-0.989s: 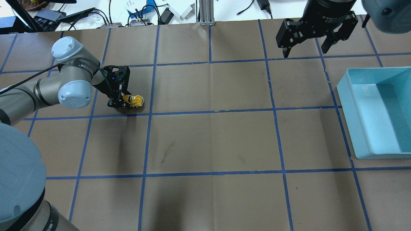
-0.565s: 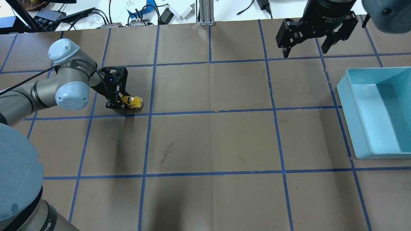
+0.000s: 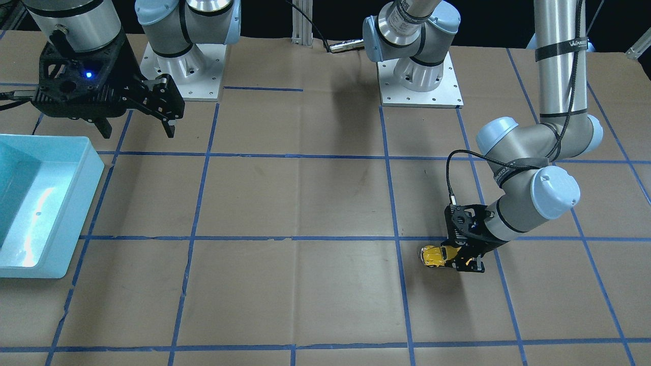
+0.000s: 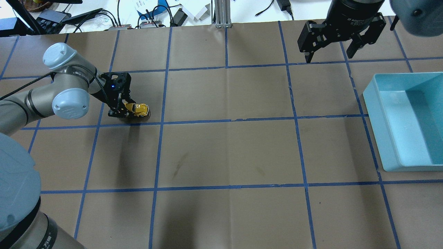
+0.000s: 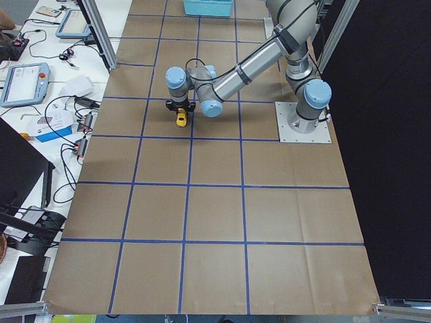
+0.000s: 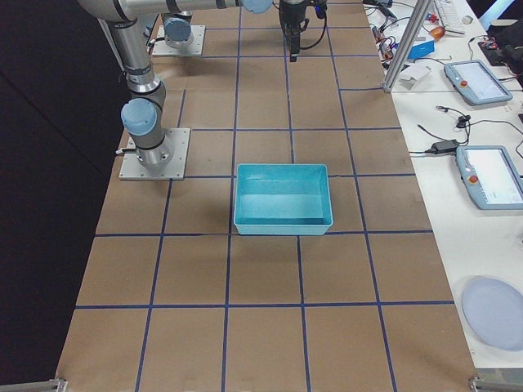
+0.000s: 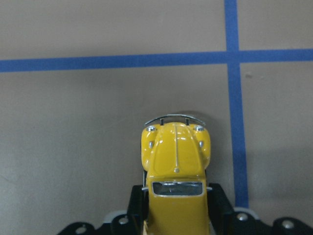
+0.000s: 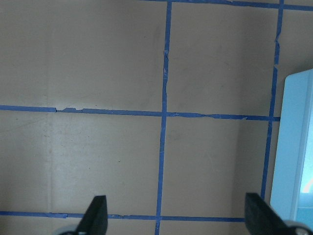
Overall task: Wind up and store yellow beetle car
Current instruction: 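Keep dragging the car backward along the table with the left gripper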
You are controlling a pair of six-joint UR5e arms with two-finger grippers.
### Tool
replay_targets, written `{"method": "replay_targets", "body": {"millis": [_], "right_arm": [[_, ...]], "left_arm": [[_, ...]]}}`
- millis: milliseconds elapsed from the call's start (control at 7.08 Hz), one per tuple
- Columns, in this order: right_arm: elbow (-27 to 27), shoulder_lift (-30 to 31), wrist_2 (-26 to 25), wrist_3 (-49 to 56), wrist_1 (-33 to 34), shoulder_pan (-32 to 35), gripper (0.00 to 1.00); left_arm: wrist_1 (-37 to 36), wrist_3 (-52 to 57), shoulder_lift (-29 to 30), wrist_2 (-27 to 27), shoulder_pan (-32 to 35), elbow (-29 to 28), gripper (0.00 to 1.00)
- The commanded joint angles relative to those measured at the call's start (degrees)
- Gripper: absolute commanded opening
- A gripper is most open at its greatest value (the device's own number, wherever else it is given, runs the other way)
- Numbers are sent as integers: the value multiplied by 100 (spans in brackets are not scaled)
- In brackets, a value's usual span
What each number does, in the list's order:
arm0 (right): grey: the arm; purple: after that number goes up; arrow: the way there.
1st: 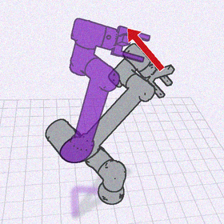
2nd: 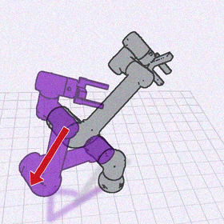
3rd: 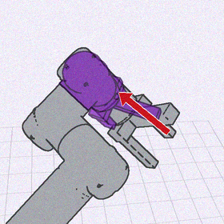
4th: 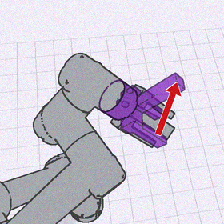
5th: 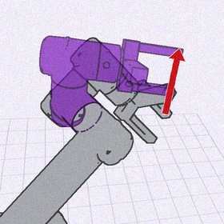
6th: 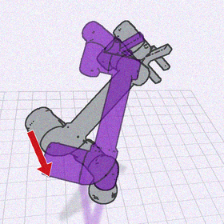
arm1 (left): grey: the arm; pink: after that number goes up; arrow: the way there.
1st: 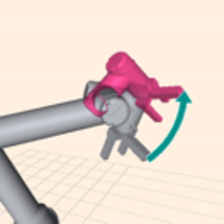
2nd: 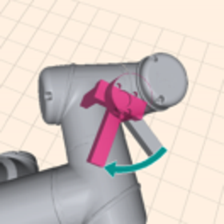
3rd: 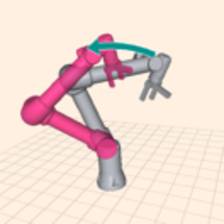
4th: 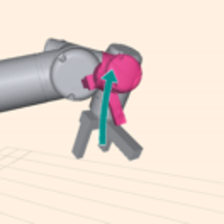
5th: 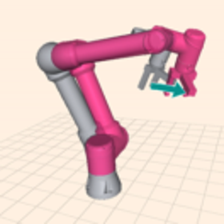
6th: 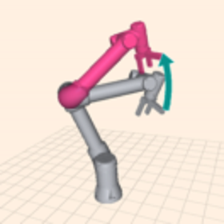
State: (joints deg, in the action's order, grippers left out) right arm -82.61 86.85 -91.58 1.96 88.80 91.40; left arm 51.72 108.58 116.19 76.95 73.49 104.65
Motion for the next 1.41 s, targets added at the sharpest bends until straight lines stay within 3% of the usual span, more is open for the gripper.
{"method": "replay_targets", "body": {"millis": [0,1272], "right_arm": [[0,7,0,6,-3,0,100],[0,8,0,6,-11,0,100]], "left_arm": [[4,58,0,-136,-37,-5,34],[31,585,-9,-392,-538,82,34]]}}
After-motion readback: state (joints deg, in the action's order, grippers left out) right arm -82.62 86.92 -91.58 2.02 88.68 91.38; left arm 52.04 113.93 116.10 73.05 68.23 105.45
